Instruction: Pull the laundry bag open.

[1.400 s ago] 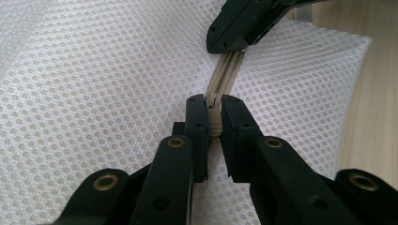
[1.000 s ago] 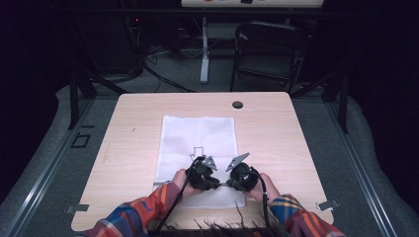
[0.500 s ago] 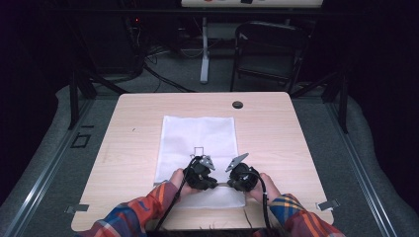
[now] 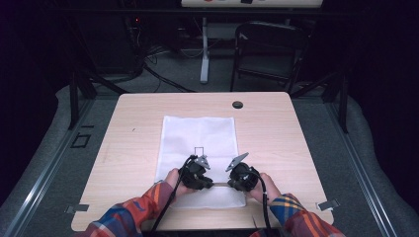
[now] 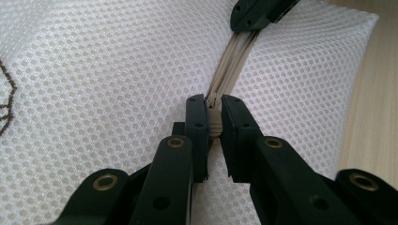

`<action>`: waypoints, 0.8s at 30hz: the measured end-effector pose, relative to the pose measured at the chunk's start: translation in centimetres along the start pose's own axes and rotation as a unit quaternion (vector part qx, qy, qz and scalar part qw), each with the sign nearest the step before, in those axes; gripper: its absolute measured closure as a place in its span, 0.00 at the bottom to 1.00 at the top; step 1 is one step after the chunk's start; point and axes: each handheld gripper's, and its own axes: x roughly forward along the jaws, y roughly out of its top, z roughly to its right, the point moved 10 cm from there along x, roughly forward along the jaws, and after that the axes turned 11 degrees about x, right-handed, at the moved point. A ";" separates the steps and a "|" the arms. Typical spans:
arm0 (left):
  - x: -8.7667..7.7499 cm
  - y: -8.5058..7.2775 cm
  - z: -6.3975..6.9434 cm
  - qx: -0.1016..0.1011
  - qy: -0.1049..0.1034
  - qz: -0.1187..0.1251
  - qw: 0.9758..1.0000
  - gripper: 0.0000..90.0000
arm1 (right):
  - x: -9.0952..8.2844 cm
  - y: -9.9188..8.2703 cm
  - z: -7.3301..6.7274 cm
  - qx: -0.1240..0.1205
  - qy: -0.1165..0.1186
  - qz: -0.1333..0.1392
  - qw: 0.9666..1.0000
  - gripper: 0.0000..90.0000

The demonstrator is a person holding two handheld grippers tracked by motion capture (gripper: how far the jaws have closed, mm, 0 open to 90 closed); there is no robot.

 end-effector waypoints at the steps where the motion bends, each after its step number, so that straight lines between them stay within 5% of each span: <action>1: -0.1 -0.1 0.0 0.000 0.000 -0.002 1.000 0.91 | 0.0 0.0 0.0 0.000 -0.001 0.000 1.000 1.00; 24: -1.1 -1.4 0.0 -0.008 0.002 -0.008 1.000 0.90 | -0.3 -0.5 0.4 0.016 0.007 -0.015 1.000 1.00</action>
